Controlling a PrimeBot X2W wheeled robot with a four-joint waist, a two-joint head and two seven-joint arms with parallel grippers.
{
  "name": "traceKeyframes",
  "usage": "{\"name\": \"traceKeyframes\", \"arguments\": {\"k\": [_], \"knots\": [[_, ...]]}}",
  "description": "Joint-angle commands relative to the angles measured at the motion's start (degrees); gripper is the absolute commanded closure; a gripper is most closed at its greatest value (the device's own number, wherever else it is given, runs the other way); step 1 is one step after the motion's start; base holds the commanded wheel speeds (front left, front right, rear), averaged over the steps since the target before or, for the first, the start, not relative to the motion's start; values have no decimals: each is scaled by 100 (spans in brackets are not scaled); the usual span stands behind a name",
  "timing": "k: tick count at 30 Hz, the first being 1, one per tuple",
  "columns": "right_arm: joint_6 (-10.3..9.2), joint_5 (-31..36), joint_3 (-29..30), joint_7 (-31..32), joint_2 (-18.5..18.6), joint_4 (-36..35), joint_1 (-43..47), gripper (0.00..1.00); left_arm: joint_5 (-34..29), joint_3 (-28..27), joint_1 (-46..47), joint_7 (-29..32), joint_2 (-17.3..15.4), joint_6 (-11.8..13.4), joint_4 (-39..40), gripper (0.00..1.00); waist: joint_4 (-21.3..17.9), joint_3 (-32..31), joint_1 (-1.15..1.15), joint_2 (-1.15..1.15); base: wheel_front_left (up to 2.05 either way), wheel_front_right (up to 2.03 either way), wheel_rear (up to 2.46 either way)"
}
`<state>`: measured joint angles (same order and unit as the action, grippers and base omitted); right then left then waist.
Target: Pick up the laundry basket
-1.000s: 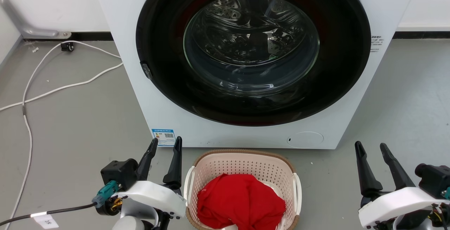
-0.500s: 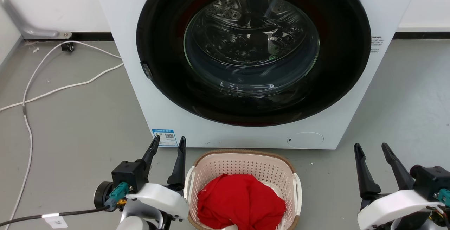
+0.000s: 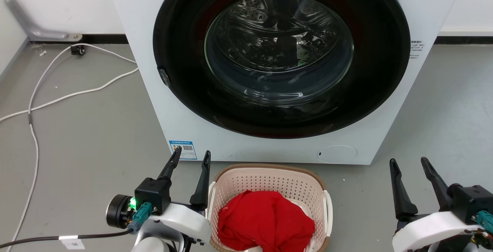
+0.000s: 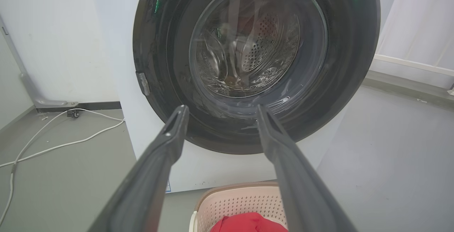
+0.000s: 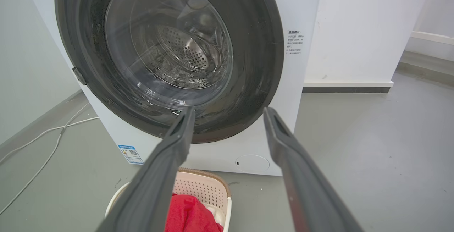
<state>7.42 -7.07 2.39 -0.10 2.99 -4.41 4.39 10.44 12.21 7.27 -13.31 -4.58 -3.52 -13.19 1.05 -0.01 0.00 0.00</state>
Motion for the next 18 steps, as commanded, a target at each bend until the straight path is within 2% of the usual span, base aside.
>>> {"name": "traceKeyframes", "arguments": {"k": [1,18], "knots": [[10,71,6,-60,-14,-26,37,0,-115,14,61,-48,-3,-12,-1,0,8,3,0,0,0,0,0],[6,428,31,-223,-19,64,62,0,-449,-5,-24,-203,64,-50,-101,0,41,13,0,0,0,0,0]]}}
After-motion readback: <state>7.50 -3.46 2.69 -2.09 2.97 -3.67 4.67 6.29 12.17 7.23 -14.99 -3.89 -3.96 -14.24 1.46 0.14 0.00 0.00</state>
